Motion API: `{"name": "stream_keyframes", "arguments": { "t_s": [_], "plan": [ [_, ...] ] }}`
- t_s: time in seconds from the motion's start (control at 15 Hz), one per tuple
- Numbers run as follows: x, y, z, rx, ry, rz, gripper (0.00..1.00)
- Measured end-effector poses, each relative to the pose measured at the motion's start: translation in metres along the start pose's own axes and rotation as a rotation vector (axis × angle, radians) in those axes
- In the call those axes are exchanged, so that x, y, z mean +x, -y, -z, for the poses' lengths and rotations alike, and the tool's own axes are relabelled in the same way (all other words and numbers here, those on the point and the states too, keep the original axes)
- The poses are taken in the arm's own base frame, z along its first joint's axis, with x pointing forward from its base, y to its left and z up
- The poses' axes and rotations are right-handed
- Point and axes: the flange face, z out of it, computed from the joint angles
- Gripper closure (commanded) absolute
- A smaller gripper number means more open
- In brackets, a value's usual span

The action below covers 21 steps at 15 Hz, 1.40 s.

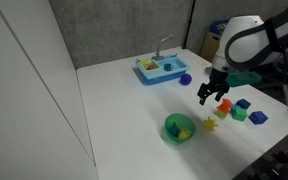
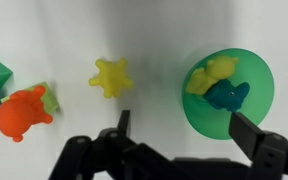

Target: Remove the purple ball from the bowl and put it on the table

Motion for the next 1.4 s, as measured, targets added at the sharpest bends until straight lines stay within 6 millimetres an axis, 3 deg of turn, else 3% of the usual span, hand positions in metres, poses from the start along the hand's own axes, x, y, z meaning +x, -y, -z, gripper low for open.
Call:
{"name": "stream_keyframes", "arguments": {
  "t_s": [0.47,1.4],
  "plan": [
    [-0.022,0.004,0.082,-0.080,-0.018,-0.034,0.00],
    [-0.107,0.028,0.222,-0.141,-0.062,-0.011,0.00]
  ]
}}
